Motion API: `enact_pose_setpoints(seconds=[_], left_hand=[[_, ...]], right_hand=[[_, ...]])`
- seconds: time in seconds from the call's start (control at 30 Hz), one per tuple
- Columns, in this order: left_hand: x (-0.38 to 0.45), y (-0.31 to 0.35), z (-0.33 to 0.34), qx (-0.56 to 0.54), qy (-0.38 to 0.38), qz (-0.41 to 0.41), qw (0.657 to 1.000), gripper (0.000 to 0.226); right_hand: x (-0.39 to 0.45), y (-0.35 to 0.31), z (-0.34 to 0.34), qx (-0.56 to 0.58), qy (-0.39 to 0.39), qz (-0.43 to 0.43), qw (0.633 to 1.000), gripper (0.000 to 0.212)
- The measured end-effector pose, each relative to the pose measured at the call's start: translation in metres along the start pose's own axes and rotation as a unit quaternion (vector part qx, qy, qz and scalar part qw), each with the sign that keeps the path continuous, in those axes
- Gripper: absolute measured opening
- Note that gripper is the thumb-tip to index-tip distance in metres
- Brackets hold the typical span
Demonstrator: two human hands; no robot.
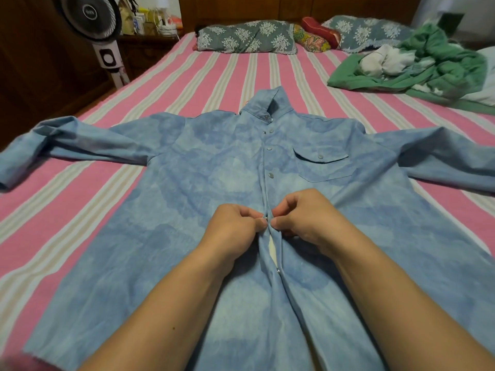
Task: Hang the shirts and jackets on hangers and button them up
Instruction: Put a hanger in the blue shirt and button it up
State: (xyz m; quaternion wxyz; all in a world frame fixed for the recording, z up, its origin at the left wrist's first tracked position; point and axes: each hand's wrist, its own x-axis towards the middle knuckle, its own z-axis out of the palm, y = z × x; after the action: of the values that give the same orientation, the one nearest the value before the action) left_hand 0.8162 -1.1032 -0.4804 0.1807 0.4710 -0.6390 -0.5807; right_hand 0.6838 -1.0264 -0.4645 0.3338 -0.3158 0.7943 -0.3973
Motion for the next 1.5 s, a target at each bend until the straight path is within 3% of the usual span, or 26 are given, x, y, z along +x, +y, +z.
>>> enact_pose_setpoints(seconds=[0.27,0.43,0.53,0.6,0.73,0.83,0.9,0.93,1.0,1.07,1.13,1.23,1.5], left_hand=[[-0.001,-0.001,0.002,-0.019,-0.006,-0.014,1.0,0.001],[-0.003,0.0,0.006,0.189,0.003,0.056,0.98,0.018],[-0.006,0.024,-0.009,0.267,-0.084,0.023,0.96,0.028],[0.009,0.052,-0.023,0.252,-0.125,-0.014,0.959,0.02],[0.074,0.077,-0.026,0.202,0.024,0.059,0.977,0.023],[0.105,0.047,-0.008,0.103,0.037,0.041,0.993,0.019],[0.113,0.028,-0.003,0.077,0.058,0.052,0.994,0.02],[0.117,0.024,-0.004,0.104,0.067,0.066,0.99,0.017],[0.119,0.026,-0.008,0.227,0.081,0.088,0.966,0.009],[0.114,0.033,-0.004,0.287,0.077,0.094,0.95,0.027],[0.105,0.038,0.012,0.328,0.066,0.076,0.939,0.051],[0.096,0.04,0.033,0.409,0.05,0.051,0.91,0.073],[0.093,0.041,0.028,0.474,0.001,0.061,0.879,0.042]], right_hand=[[0.0,-0.002,0.01,-0.099,0.049,-0.011,0.994,0.021],[-0.011,-0.008,0.007,-0.152,0.022,0.002,0.988,0.018],[-0.025,-0.033,-0.017,-0.275,-0.038,0.013,0.961,0.02],[-0.022,-0.064,-0.041,-0.248,-0.066,0.0,0.967,0.025],[0.034,-0.099,-0.038,-0.157,0.002,-0.042,0.987,0.025],[0.058,-0.059,-0.001,-0.223,0.014,-0.006,0.975,0.046],[0.07,-0.031,-0.001,-0.209,0.032,0.005,0.977,0.029],[0.08,-0.02,-0.007,-0.157,0.034,0.006,0.987,0.021],[0.092,-0.009,-0.021,-0.019,0.005,0.032,0.999,0.031],[0.096,-0.005,-0.031,0.106,-0.014,0.071,0.992,0.03],[0.095,-0.007,-0.032,0.148,-0.023,0.1,0.984,0.027],[0.096,-0.008,-0.027,0.108,0.0,0.111,0.988,0.026],[0.098,-0.006,-0.013,0.009,0.062,0.079,0.995,0.029]])
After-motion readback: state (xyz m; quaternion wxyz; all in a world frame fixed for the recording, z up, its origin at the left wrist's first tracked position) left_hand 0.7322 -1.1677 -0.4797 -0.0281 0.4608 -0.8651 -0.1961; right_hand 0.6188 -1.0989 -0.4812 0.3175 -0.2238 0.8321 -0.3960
